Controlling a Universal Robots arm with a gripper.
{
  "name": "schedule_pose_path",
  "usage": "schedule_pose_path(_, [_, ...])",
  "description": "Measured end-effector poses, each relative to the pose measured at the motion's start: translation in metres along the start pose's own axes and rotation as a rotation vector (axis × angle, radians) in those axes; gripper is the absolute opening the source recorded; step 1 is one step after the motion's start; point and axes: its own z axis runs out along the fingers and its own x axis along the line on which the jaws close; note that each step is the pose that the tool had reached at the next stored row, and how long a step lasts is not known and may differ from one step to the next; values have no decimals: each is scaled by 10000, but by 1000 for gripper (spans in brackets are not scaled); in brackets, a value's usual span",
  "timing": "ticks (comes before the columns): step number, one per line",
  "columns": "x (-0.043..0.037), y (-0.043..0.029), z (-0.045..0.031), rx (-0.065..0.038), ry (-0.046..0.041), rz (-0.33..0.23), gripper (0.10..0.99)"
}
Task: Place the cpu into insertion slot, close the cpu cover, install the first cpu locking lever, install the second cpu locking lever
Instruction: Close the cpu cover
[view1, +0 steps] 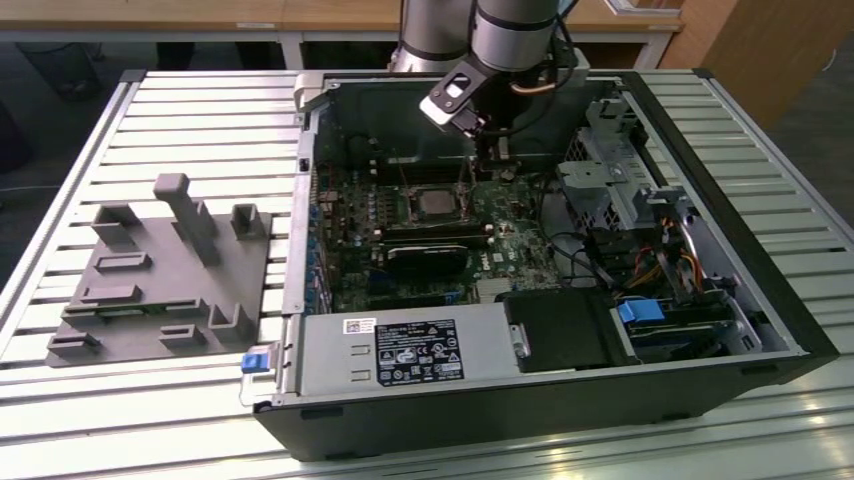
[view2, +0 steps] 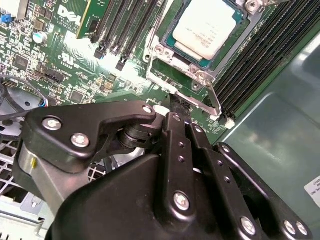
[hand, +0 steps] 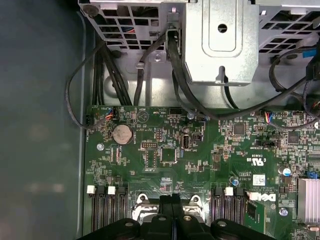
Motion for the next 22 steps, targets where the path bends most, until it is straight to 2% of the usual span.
schedule_pose_path(22, [0,-136,16,0,1,0,106])
